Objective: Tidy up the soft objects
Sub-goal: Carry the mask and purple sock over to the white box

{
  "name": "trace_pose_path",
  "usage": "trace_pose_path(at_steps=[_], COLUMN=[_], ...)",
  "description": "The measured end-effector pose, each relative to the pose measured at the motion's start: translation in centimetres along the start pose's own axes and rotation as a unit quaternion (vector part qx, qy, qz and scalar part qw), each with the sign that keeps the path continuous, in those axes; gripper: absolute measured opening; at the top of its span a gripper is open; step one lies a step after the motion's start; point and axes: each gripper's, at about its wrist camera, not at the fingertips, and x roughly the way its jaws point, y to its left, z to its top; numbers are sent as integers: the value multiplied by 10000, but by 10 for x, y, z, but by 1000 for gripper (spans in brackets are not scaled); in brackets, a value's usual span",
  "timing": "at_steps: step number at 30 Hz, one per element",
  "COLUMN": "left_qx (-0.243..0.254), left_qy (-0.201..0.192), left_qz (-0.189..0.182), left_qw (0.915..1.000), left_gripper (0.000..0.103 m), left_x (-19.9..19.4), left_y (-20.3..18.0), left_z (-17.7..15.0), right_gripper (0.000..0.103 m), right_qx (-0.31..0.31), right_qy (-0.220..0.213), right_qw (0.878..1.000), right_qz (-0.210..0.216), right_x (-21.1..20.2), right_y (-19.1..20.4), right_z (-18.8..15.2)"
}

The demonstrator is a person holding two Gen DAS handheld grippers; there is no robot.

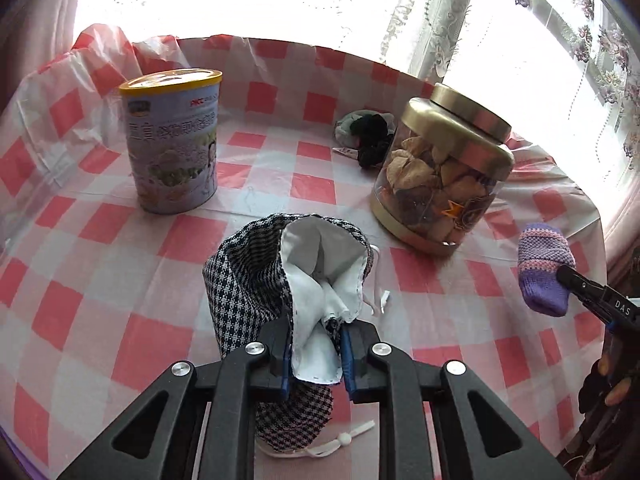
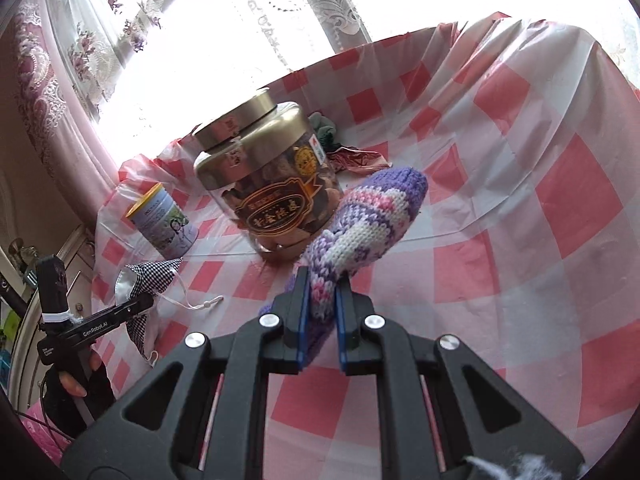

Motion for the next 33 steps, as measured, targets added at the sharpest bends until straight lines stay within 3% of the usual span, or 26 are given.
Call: trace_pose_path(at_steps=[15,18,22,33], left_qx=[238,317,346,340], left_qy=[-218,-243,-271,-361], left_qz=[182,216,256,317], left_qw=[9993,9990,9987,9983], left_gripper=[20,20,20,20], left_x=[-69,-75,-80,-90], left_y=[-5,-8,-7,1], left_z=[-51,-56,-60,-69], right_gripper=[15,15,14,14], right_qx=[-262,-453,-1032,-1546], right_qy=[295,506,872,1064], right_qw=[9983,9971,9908,9820], right_qz=[436,339,-121,-238], right_x=[-38,-36,-28,-27], right_y=[46,57,78,112], right_z=[-36,-44,-56,-66])
